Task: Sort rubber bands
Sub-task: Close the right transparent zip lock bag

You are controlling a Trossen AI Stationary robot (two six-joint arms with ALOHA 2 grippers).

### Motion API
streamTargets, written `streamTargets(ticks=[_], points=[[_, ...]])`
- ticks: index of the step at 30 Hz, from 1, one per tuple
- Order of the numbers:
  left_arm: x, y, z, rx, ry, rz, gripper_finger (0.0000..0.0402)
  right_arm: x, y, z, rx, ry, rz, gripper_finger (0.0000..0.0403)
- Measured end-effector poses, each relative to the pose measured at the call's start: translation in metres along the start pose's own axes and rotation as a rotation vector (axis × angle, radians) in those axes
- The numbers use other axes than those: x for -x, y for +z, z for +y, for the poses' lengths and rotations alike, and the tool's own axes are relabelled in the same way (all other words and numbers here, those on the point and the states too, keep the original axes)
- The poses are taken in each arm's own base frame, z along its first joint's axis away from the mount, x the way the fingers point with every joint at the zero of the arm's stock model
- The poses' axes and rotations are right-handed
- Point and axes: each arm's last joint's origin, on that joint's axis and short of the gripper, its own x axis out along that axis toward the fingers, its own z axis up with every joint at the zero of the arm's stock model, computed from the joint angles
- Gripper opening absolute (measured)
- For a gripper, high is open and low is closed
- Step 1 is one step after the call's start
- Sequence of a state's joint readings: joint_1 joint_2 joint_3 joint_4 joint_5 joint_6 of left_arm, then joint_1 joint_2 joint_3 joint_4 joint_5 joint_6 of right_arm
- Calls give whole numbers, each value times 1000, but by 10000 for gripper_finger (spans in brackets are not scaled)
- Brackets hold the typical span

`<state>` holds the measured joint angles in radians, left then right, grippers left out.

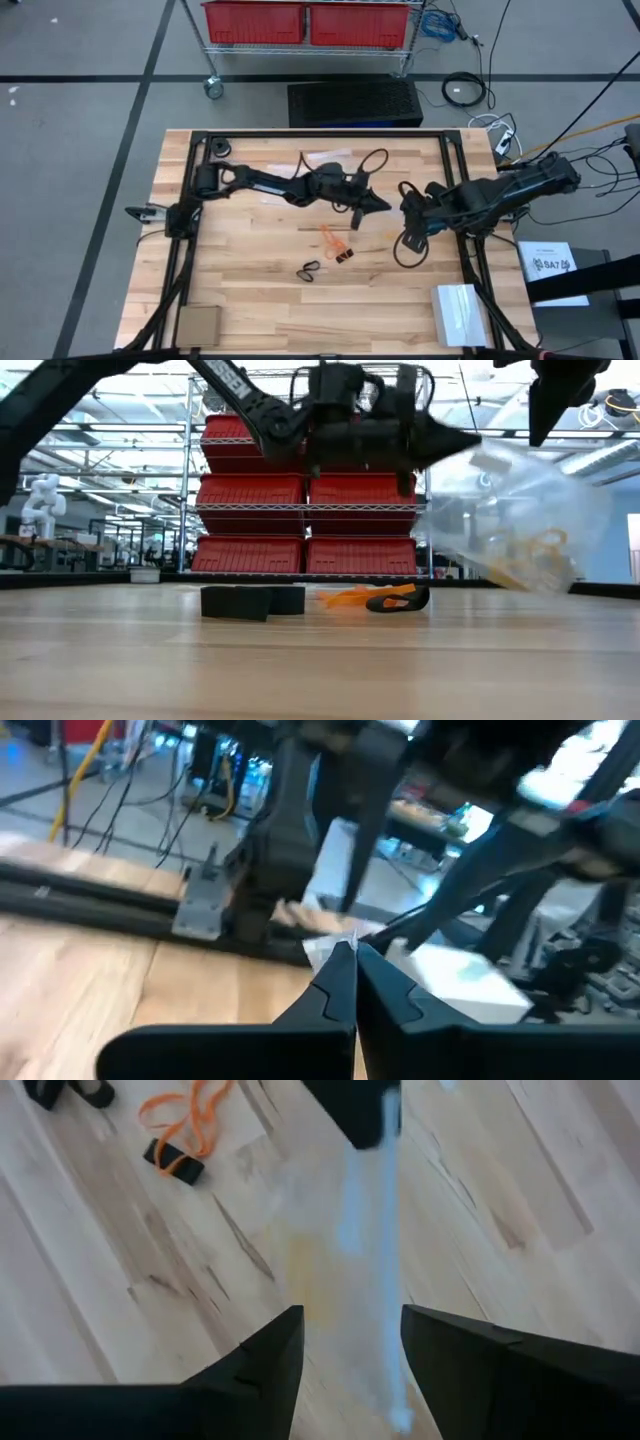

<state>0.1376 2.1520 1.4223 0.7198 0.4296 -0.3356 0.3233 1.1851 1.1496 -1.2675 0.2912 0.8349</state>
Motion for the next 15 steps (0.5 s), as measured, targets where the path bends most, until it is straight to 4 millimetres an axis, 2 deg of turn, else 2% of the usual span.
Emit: streamTargets(ticks=[4,7,11,15], points=[[-4,-26,15,24,39,53,26,-9,-4,-1,-12,-23,21,162],[-4,-36,23,11,52,70,61,-16,-7,-1,-10,-33,29,162],[0,-36,33,8,72,71,115,-23,-9,0,-10,-32,25,162],[14,-16,49,9,92,55,161,-24,-9,0,-10,-31,18,162]])
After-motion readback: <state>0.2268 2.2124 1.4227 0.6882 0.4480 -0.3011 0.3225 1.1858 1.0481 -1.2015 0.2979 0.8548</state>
